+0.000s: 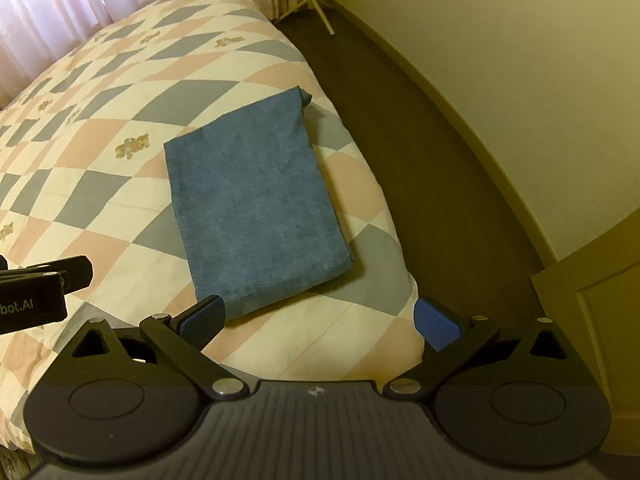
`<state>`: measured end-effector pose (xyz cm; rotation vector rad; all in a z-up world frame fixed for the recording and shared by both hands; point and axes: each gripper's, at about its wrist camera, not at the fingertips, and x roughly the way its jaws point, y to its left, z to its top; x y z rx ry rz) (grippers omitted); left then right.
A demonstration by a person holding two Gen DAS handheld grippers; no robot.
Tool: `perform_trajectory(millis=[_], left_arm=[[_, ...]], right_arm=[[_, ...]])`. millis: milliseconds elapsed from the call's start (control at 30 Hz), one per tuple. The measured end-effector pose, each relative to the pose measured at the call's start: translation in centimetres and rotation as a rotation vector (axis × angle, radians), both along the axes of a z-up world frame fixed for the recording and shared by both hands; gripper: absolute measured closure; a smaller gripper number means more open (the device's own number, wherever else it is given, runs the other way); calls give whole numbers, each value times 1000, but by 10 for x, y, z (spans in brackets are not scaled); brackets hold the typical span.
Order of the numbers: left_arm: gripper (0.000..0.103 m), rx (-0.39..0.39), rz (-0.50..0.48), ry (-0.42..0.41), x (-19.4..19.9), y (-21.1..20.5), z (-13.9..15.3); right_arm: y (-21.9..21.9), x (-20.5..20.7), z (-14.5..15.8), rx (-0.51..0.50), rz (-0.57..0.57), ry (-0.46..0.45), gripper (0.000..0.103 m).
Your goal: Fold clothes
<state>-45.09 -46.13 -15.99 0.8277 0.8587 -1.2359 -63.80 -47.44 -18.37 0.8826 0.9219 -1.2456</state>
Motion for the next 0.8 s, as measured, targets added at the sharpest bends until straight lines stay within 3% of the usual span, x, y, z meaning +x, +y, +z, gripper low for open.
perform_trajectory(millis=[600, 800], left_arm=[[1, 2, -41, 14, -29, -35, -2], [1, -90, -88, 25, -41, -35, 8]], right_arm=[[-25, -36, 0, -10, -50, 9, 0], [-29, -53, 6, -35, -87, 5, 0]])
